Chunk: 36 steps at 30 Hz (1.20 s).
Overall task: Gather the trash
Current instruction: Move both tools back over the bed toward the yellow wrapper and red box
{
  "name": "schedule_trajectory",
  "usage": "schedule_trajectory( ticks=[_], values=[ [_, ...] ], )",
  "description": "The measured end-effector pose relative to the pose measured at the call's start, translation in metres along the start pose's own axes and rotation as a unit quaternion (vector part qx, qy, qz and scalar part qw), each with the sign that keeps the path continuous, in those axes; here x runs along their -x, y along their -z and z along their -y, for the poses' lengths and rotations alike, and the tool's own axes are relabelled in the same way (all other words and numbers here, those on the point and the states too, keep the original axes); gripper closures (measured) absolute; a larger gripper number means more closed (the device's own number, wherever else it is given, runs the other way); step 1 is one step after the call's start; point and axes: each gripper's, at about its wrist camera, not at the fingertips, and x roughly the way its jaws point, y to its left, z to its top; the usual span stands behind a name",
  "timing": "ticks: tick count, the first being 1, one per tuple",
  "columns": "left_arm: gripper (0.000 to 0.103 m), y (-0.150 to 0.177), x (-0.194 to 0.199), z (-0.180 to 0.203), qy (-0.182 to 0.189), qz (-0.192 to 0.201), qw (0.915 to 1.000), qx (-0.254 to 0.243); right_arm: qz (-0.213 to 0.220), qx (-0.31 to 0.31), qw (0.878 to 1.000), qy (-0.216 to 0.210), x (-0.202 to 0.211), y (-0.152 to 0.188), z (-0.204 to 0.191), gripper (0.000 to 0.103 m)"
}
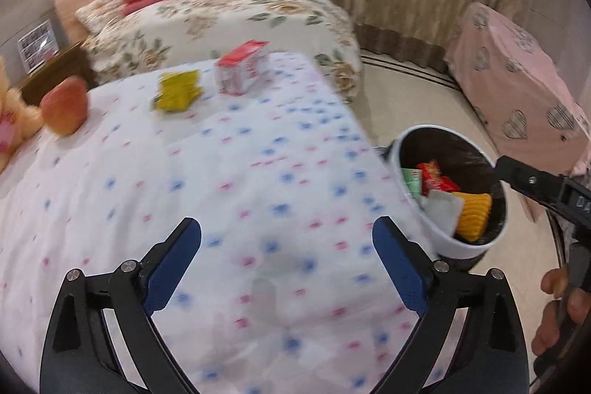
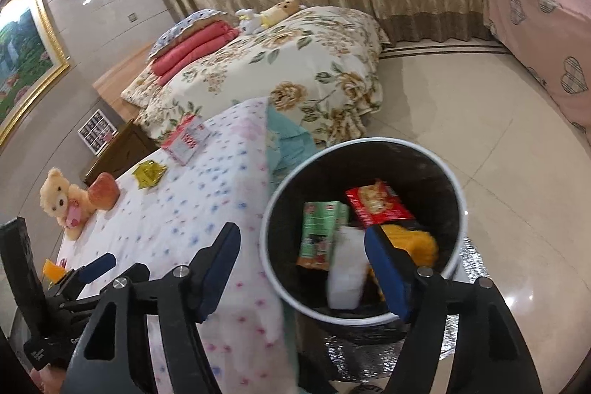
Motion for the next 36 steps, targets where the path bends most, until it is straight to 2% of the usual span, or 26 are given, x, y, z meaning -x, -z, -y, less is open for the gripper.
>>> schedule_trajectory(
  ticks=[7,13,18,26,28,36],
  values=[
    [0.007,0.011,0.010,-0.038,-0.039,0.016,0.9990,0.010,-0.020,0.016,0.999,-0.029,-0.016,0.002,-0.034,0.026],
    [0.007,0.013,0.007,-0.080,-0.024,0.000,0.9974,0.068,-0.034,0.033,0.998,-0.043,-0.034,0.000,-0.063,0.022],
    [0.007,0.012,-0.001,-0.100,-0.040,-0.009,0.9959,0.080,-0.053,0.039,0.996,-0.054,-0.057,-0.002,-0.083,0.021],
    [0.007,-0.003,-0.015,-0.117,-0.060,-0.016,0.9952,0.076,-0.084,0.049,0.993,-0.072,-0.091,-0.009,-0.111,0.021],
    [0.007,-0.008,-0.021,-0.122,-0.054,-0.021,0.9952,0.079,-0.088,0.051,0.992,-0.073,-0.097,-0.012,-0.116,0.021],
    [0.007,-0.045,-0.050,-0.134,-0.058,-0.013,0.9951,0.079,-0.104,0.042,0.991,-0.074,-0.122,-0.030,-0.123,0.021]
  ],
)
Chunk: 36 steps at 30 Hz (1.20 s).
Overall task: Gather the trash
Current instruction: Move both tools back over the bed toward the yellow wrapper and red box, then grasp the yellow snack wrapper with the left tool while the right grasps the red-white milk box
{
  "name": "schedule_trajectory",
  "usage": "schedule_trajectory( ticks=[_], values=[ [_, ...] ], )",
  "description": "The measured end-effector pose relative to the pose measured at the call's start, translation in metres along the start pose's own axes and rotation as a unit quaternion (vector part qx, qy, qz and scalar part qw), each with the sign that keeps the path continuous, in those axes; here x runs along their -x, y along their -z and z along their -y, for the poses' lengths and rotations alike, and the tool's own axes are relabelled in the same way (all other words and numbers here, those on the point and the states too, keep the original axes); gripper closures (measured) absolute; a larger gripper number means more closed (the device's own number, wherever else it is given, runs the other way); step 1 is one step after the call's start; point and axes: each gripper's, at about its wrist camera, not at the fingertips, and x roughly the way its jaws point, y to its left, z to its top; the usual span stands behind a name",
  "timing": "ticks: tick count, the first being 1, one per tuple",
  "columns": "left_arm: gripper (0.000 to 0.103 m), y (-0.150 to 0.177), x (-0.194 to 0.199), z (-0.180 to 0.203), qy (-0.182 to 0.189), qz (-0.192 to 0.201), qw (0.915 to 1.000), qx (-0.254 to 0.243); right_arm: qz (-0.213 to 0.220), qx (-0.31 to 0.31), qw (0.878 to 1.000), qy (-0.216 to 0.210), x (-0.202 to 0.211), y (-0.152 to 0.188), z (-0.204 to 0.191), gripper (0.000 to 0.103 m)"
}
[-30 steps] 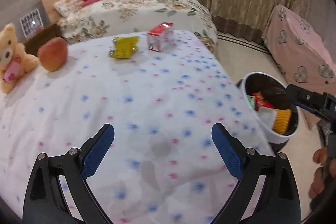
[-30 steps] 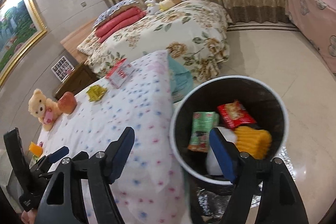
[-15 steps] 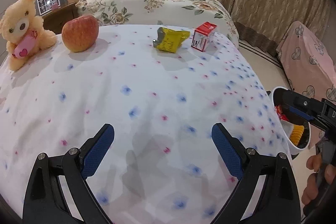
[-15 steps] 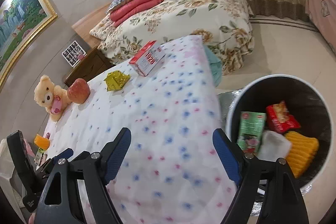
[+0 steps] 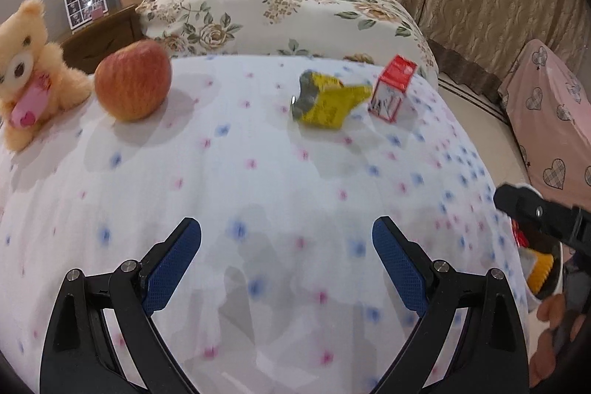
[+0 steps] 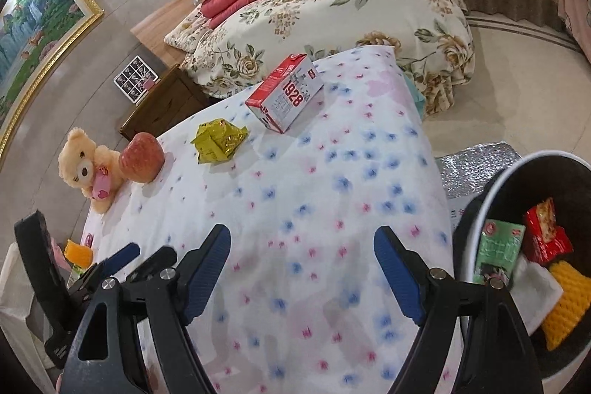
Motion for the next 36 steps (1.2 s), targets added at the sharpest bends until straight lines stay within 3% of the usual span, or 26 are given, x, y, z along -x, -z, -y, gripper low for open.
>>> schedule_trajectory(
  ticks=[8,13,15,18,22,23,30,36],
  values=[
    [0.007,-0.043,-0.038,0.013,0.001,0.016,0.9994,-0.029,0.006,-0.022,1.000,0.003,-0.016,-0.026,0.009,0.021],
    [0.012,-0.065,-0.061,0.011,0.028,0.019,0.9992,-0.023,0.000,-0.028,1.000,0.004,-0.030,-0.039,0.011,0.021],
    [0.023,-0.071,-0.069,0.008,0.037,0.015,0.9990,-0.017,-0.002,-0.034,0.999,0.002,-0.036,-0.044,0.012,0.021],
    [0.047,-0.076,-0.080,0.002,0.070,0.003,0.9976,-0.004,0.000,-0.039,0.999,0.004,-0.041,-0.049,0.013,0.021],
    [0.095,-0.073,-0.086,0.005,0.102,-0.013,0.9946,-0.015,0.004,-0.047,0.999,-0.003,-0.046,-0.053,0.008,0.021],
    [0.098,-0.071,-0.083,0.004,0.113,-0.013,0.9934,-0.014,0.005,-0.047,0.999,-0.004,-0.048,-0.055,0.005,0.021],
    [0.098,-0.053,-0.057,-0.013,0.128,0.001,0.9917,-0.005,0.014,-0.026,1.000,-0.004,-0.067,-0.071,-0.022,0.021],
    [0.098,-0.038,-0.047,-0.034,0.120,-0.005,0.9926,0.017,0.029,-0.005,0.999,0.028,-0.094,-0.091,-0.042,0.022]
  ],
)
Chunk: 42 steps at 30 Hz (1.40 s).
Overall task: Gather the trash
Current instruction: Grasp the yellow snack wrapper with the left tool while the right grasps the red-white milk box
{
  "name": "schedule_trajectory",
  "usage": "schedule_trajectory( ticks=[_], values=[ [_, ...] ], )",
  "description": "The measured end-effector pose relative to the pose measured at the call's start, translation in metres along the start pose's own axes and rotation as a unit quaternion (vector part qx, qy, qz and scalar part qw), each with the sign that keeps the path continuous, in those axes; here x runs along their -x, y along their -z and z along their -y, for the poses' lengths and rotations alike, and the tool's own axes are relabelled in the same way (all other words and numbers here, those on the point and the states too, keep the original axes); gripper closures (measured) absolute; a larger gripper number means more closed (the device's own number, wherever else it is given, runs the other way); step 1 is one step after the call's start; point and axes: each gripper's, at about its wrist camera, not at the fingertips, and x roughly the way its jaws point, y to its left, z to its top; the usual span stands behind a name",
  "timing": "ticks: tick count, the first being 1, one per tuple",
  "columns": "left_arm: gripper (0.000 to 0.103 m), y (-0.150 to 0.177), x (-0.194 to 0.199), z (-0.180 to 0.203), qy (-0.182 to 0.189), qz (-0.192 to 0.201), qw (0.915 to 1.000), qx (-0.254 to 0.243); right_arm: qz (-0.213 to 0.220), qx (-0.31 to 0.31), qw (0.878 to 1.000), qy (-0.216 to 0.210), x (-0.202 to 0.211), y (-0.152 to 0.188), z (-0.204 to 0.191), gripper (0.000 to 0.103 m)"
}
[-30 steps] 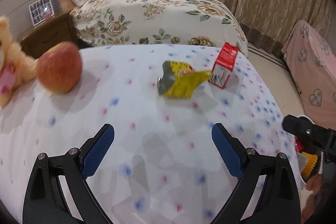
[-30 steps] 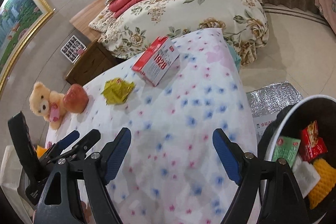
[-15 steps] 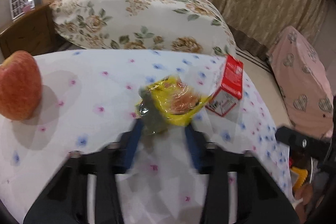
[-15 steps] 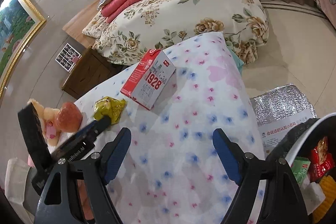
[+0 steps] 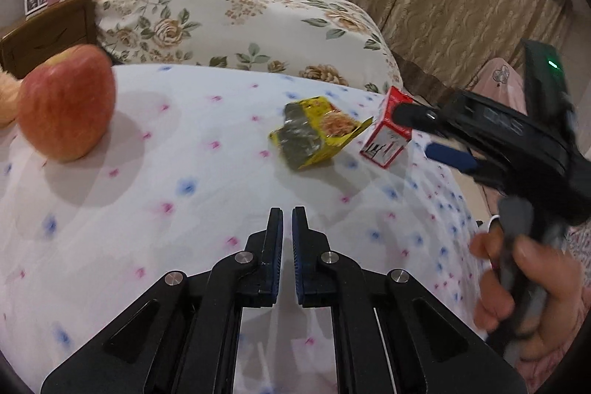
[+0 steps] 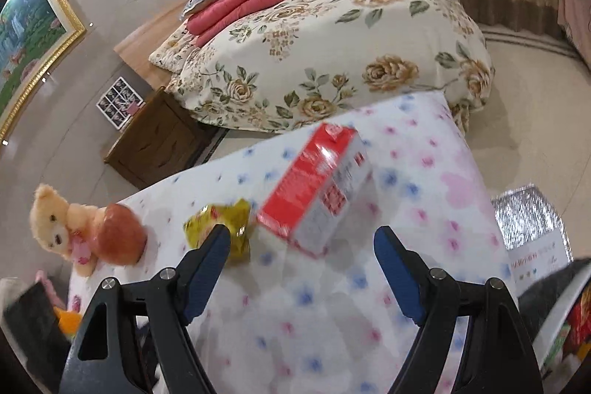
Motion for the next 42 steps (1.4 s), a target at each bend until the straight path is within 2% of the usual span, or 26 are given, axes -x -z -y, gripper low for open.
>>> schedule_trajectory(
  ticks=[4,5,6,8,9,10,12,13,14,16,18,19,20,24,27,28,29,30,31,32,33,37,42],
  values=[
    [0.098,0.006,0.002,-0.006,0.000,-0.007,0.9999,0.009,-0.007,0.004,1.000,0.025,-0.021,-0.007,-0.005,0.023],
    [0.097,0.006,0.002,-0.006,-0.001,-0.008,0.9999,0.010,-0.010,0.003,1.000,0.029,-0.024,-0.007,-0.004,0.028],
    [0.097,0.006,0.002,-0.006,0.000,-0.009,0.9999,0.010,-0.011,0.002,1.000,0.029,-0.026,-0.007,-0.003,0.040],
    [0.088,0.006,0.002,-0.004,0.001,-0.009,0.9999,0.008,-0.014,0.000,1.000,0.019,-0.027,-0.005,0.000,0.053],
    [0.084,0.005,0.001,-0.003,0.000,-0.008,0.9999,0.007,-0.012,-0.002,1.000,0.010,-0.024,-0.004,0.003,0.057],
    [0.075,0.003,0.000,-0.001,-0.002,-0.007,1.0000,0.005,-0.011,0.001,1.000,0.007,-0.021,-0.002,0.004,0.059],
    [0.070,-0.003,-0.001,0.003,-0.007,-0.002,1.0000,0.001,-0.010,0.006,1.000,0.001,-0.012,0.000,0.007,0.065],
    [0.066,-0.007,-0.003,0.008,-0.010,0.001,1.0000,-0.001,-0.010,0.007,1.000,-0.003,-0.007,0.002,0.009,0.066],
    [0.055,-0.012,-0.006,0.009,-0.014,0.002,0.9999,-0.003,-0.011,0.009,1.000,-0.006,-0.002,0.004,0.011,0.067],
    [0.039,-0.020,-0.011,0.017,-0.023,0.008,0.9997,-0.008,-0.015,0.017,1.000,-0.011,0.009,0.010,0.016,0.067],
    [0.034,-0.029,-0.018,0.025,-0.031,0.010,0.9993,-0.017,-0.021,0.025,0.999,-0.016,0.021,0.018,0.022,0.067],
    [0.027,-0.034,-0.024,0.030,-0.038,0.007,0.9990,-0.023,-0.023,0.028,0.999,-0.018,0.026,0.022,0.025,0.067],
    [0.025,-0.038,-0.031,0.034,-0.046,0.005,0.9985,-0.031,-0.026,0.029,0.999,-0.021,0.030,0.025,0.028,0.067],
    [0.025,-0.050,-0.052,0.043,-0.083,0.006,0.9953,-0.050,-0.039,0.027,0.998,-0.036,0.049,0.040,0.043,0.067],
    [0.031,-0.055,-0.066,0.042,-0.092,-0.003,0.9948,-0.043,-0.043,0.032,0.998,-0.038,0.056,0.046,0.048,0.067],
    [0.046,-0.056,-0.069,0.040,-0.083,-0.006,0.9957,-0.039,-0.044,0.036,0.998,-0.037,0.057,0.048,0.049,0.067],
    [0.057,-0.056,-0.071,0.040,-0.074,-0.011,0.9965,-0.036,-0.044,0.039,0.998,-0.036,0.058,0.049,0.050,0.067],
    [0.057,-0.056,-0.072,0.039,-0.069,-0.011,0.9970,-0.035,-0.042,0.041,0.998,-0.037,0.058,0.050,0.050,0.067],
    [0.065,-0.055,-0.070,0.039,-0.065,-0.004,0.9972,-0.037,-0.042,0.041,0.998,-0.038,0.058,0.051,0.051,0.067],
    [0.087,-0.055,-0.067,0.040,-0.060,-0.001,0.9975,-0.038,-0.041,0.042,0.998,-0.038,0.058,0.052,0.051,0.068],
    [0.101,-0.054,-0.066,0.040,-0.052,-0.005,0.9979,-0.039,-0.039,0.044,0.998,-0.037,0.059,0.052,0.051,0.068],
    [0.102,-0.040,-0.049,0.039,-0.038,-0.005,0.9981,-0.049,-0.040,0.050,0.997,-0.046,0.062,0.054,0.047,0.068],
    [0.102,-0.019,-0.022,0.030,-0.017,-0.002,0.9992,-0.036,-0.038,0.064,0.996,-0.044,0.070,0.062,0.046,0.069]
  ],
)
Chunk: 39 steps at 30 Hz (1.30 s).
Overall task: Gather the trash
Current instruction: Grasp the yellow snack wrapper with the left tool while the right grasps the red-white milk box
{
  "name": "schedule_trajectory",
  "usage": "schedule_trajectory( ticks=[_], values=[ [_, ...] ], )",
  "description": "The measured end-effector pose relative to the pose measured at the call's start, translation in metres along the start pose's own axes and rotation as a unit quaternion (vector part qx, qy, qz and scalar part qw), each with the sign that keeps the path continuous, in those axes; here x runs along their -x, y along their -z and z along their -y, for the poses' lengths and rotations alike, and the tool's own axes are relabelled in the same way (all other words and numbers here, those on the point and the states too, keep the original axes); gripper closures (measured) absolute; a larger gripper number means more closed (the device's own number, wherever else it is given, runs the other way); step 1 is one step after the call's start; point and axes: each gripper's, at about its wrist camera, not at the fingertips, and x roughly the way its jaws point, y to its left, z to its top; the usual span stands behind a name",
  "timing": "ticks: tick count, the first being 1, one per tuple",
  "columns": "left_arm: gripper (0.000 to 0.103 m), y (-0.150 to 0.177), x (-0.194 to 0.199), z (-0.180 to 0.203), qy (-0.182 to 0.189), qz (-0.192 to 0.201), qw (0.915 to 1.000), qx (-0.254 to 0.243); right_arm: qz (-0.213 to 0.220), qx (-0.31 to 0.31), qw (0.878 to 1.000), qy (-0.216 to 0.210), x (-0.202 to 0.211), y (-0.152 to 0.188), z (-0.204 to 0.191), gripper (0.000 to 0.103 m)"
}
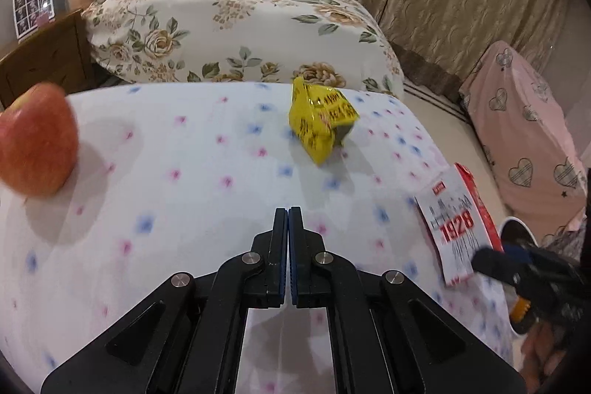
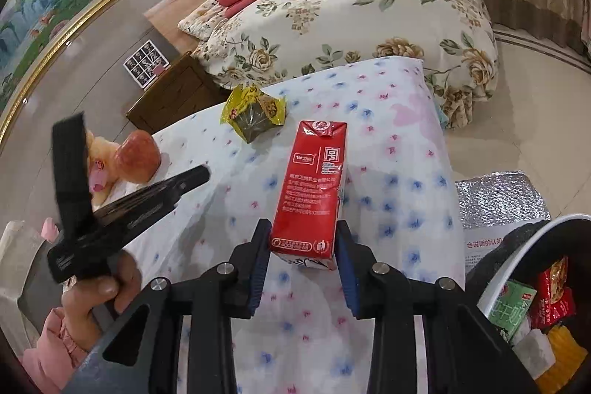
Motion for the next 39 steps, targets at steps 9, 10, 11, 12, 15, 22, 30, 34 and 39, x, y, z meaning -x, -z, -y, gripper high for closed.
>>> schedule_trajectory(
  ticks=[9,10,11,12,15,22,30,34,39],
  values=[
    [0.056,-0.014,-0.011,0.005,0.006,-0.004,0.9998,0.017,0.011,0.029,0.999,0.034,0.003,0.012,-0.003,0.066],
    [0.050,-0.018,-0.014,0.007,0.007,0.002,0.9998,0.020,0.011,0.025,0.999,0.033,0.001,0.013,-0.002,0.065],
    [0.050,-0.023,-0.018,0.010,0.009,0.009,0.9998,0.017,0.011,0.020,0.999,0.028,0.000,0.014,-0.001,0.065],
    [0.050,-0.027,-0.023,0.013,0.004,0.009,0.9999,0.012,0.012,0.014,1.000,0.024,0.000,0.015,0.001,0.065],
    [0.050,-0.039,-0.041,0.018,-0.014,0.005,0.9999,0.004,0.017,-0.001,1.000,0.016,-0.002,0.019,0.007,0.065],
    [0.050,-0.051,-0.065,0.021,-0.008,-0.012,0.9999,-0.001,0.023,-0.012,1.000,0.002,-0.002,0.020,0.012,0.065],
    [0.099,-0.054,-0.071,0.011,0.005,-0.011,0.9996,0.026,0.027,-0.016,0.999,0.009,-0.003,0.021,0.009,0.064],
    [0.099,-0.045,-0.051,0.015,0.006,0.006,1.0000,0.002,0.030,-0.015,0.999,0.018,0.000,0.023,0.006,0.064],
    [0.099,0.001,-0.011,0.008,0.020,-0.004,0.9998,0.006,0.042,-0.014,0.998,0.034,0.007,0.026,0.003,0.063]
  ],
)
